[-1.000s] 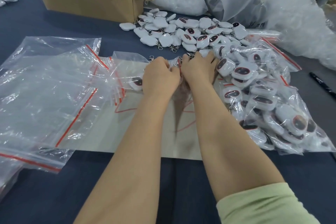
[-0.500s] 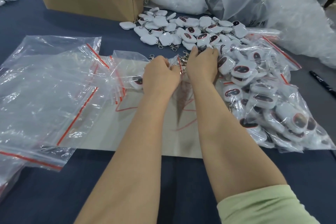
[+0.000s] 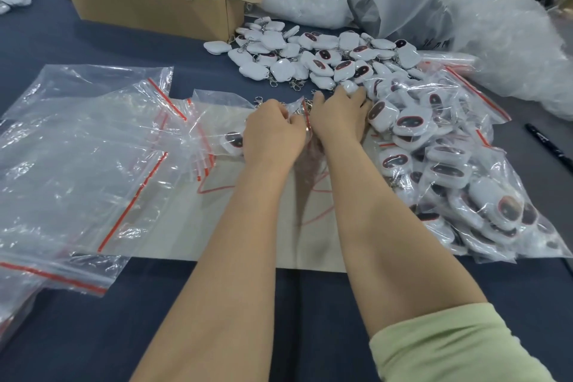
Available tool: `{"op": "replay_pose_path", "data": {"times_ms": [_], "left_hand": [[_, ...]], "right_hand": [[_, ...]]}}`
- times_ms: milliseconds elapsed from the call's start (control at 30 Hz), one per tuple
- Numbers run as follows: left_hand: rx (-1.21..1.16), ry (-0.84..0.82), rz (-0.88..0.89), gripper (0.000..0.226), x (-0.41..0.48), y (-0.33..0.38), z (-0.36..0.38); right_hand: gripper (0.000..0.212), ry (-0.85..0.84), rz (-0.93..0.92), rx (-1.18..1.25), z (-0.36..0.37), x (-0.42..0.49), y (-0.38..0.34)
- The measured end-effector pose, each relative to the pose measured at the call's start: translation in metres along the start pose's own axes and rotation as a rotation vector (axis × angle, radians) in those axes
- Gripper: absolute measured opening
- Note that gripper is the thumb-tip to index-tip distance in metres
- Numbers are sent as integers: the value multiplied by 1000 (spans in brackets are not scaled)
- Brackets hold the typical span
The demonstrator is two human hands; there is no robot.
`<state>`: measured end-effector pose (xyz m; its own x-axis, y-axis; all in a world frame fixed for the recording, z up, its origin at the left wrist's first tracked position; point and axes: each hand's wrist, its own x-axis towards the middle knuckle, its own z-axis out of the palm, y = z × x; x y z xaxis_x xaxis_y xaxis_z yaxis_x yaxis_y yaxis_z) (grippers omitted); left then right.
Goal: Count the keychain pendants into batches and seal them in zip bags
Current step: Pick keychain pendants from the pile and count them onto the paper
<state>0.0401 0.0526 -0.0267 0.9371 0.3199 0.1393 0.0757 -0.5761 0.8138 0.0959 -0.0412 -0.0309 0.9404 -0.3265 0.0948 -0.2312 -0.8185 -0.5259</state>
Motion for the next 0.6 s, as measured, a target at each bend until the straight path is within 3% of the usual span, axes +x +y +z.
{"op": "replay_pose_path", "data": {"times_ms": [167,300,467,600], "left_hand": [[-5,-8,3,17,0,-1,1],[-9,-17,-10,16,1,-1,1],[-9,-22,-10,16,1,-1,1],[-25,7,-17,19,0,-1,0]], "right_hand": [[50,238,-25,443,-6,-6,0],[33,251,116,837,-18,-9,-3],[31,153,-87,489,-22,-9,2],[41,-53,-286,224,-9,-10,-4]]}}
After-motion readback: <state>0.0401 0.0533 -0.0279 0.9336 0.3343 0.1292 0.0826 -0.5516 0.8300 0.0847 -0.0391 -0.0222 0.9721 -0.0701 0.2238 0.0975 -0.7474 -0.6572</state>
